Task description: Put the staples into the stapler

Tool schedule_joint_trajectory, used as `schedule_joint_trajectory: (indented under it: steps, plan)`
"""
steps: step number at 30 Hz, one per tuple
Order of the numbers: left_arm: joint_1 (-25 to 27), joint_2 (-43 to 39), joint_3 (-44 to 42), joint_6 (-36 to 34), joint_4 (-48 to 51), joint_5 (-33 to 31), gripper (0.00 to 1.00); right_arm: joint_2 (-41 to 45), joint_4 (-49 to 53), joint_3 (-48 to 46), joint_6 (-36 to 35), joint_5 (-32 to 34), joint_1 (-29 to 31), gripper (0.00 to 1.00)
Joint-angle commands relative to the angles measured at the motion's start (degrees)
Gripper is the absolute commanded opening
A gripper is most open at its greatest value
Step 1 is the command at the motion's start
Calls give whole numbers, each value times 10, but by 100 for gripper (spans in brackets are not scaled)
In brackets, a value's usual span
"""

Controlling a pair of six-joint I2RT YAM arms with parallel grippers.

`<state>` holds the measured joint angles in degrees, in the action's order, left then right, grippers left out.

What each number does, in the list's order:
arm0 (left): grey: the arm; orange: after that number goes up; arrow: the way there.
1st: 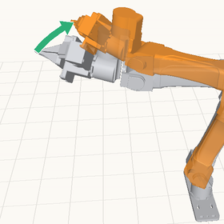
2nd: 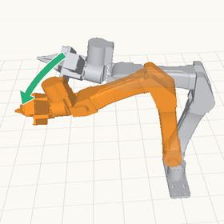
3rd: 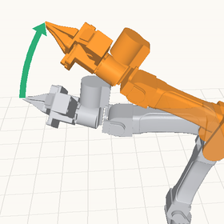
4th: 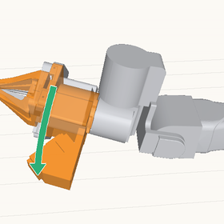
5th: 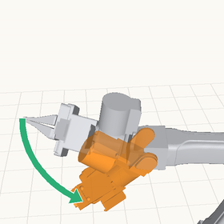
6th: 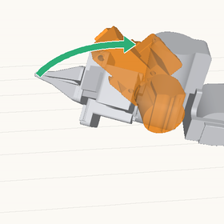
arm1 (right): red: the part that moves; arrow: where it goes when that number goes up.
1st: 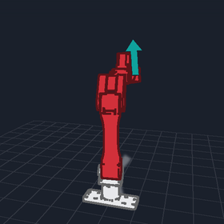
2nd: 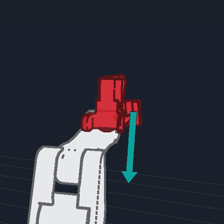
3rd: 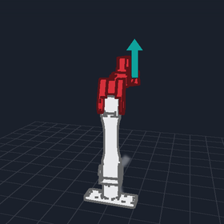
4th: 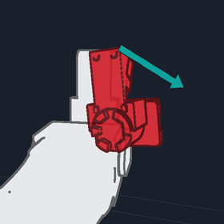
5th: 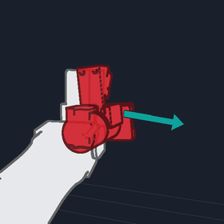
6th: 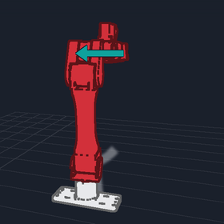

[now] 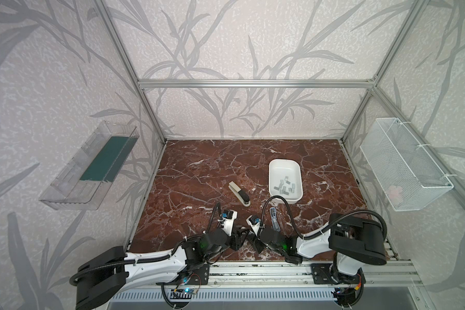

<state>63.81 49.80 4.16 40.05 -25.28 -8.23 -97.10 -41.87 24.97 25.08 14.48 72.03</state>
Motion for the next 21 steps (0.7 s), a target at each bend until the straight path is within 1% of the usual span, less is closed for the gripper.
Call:
schedule_joint_trajectory:
  steps: [1, 10, 12, 13, 15, 18, 21]
  plan:
    - [3, -30, 10, -12, 60, -30, 48, 12, 35, -17, -1, -3, -4, 47]
    - [3, -29, 18, -25, 62, -53, 52, 41, 62, -28, -1, 9, -4, 51]
    - [2, -22, 26, -28, 65, -58, 53, 52, 68, -33, -1, 11, -4, 54]
    - [2, -16, 29, -26, 64, -59, 53, 58, 71, -36, -2, 9, -4, 57]
    - [2, -3, 29, -23, 52, -61, 54, 69, 79, -39, -5, 8, -3, 59]
    - [1, 11, 31, -5, 56, -85, 55, 87, 86, -48, -9, 7, -3, 59]
    - [-4, 4, 36, 7, 72, -100, 57, 104, 81, -64, -15, -1, -2, 56]
